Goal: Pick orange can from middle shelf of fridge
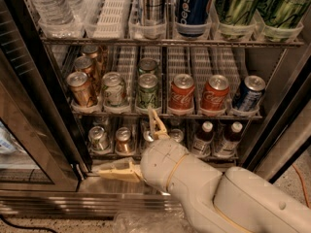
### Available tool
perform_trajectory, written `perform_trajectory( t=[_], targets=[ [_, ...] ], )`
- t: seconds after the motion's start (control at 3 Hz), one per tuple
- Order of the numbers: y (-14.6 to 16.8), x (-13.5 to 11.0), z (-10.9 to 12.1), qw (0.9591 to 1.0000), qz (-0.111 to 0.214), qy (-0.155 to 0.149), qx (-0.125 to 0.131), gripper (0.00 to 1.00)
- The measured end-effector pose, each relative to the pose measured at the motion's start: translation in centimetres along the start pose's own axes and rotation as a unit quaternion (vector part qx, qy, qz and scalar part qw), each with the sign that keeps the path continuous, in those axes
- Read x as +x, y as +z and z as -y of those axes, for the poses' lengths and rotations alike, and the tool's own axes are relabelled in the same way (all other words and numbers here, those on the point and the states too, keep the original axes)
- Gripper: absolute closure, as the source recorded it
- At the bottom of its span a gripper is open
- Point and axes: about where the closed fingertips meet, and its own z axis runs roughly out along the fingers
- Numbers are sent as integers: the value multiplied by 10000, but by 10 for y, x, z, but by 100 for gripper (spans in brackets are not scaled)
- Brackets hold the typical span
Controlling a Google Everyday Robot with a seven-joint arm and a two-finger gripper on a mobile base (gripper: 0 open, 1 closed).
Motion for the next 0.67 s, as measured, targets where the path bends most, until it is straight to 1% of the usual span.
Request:
perform_trajectory(
  t=[0.33, 0.67],
  targets=[
    [7, 6, -6, 9996, -148, -234, -1, 0],
    [10, 5, -6, 9992, -130, -388, 33, 0]
  ],
)
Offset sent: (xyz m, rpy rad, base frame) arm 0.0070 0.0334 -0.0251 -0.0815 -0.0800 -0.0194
